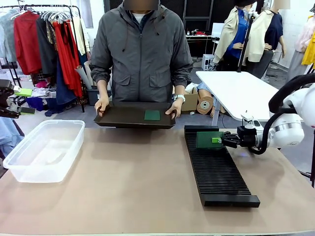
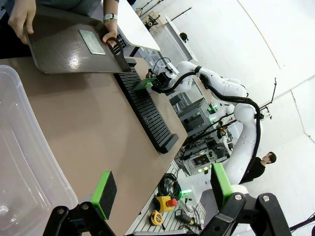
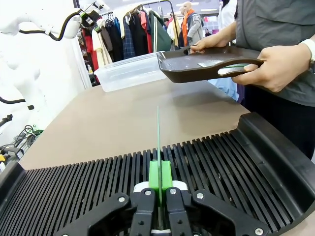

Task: Sort PCBs into racks and boxes based on the side picked up.
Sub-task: If the short side of the Blank PCB is picked up, insert it into the PCB Rack ; if the long side is picked up, place it in the Organizing box.

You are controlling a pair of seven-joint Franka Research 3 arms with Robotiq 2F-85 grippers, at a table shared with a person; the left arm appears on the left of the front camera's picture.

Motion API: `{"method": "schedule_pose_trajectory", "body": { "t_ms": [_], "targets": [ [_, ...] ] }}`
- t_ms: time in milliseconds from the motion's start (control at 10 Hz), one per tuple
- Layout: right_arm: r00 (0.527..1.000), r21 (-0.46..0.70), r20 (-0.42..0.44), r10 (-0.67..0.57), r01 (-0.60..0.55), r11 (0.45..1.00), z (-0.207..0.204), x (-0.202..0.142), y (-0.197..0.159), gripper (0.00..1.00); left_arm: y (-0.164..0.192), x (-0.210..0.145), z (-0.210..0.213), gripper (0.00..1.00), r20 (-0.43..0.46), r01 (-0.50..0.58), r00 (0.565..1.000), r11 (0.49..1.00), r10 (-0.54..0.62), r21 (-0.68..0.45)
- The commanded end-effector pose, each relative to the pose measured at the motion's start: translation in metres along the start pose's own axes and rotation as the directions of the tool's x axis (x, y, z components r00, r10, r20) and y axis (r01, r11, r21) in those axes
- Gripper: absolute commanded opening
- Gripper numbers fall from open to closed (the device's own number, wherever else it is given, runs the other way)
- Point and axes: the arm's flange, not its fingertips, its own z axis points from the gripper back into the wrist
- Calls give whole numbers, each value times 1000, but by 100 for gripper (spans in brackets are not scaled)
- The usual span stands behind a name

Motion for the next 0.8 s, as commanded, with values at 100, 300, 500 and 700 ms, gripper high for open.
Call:
{"method": "schedule_pose_trajectory", "body": {
  "t_ms": [100,300,500,700],
  "targets": [
    [1000,17,-8,-5,5,1000,-2,-1,-19,0,-2,0,0,100,4,-6,1000,1000,6,-4],
    [1000,20,-1,-19,19,1000,1,-7,-25,0,-2,0,0,100,4,-6,1000,1000,6,-4],
    [999,22,7,-32,32,999,4,-12,-29,0,-2,0,0,100,4,-6,1000,1000,6,-4],
    [999,8,8,-32,32,999,7,-22,-37,0,-2,0,0,100,4,-6,1000,1000,6,-4]
  ]
}}
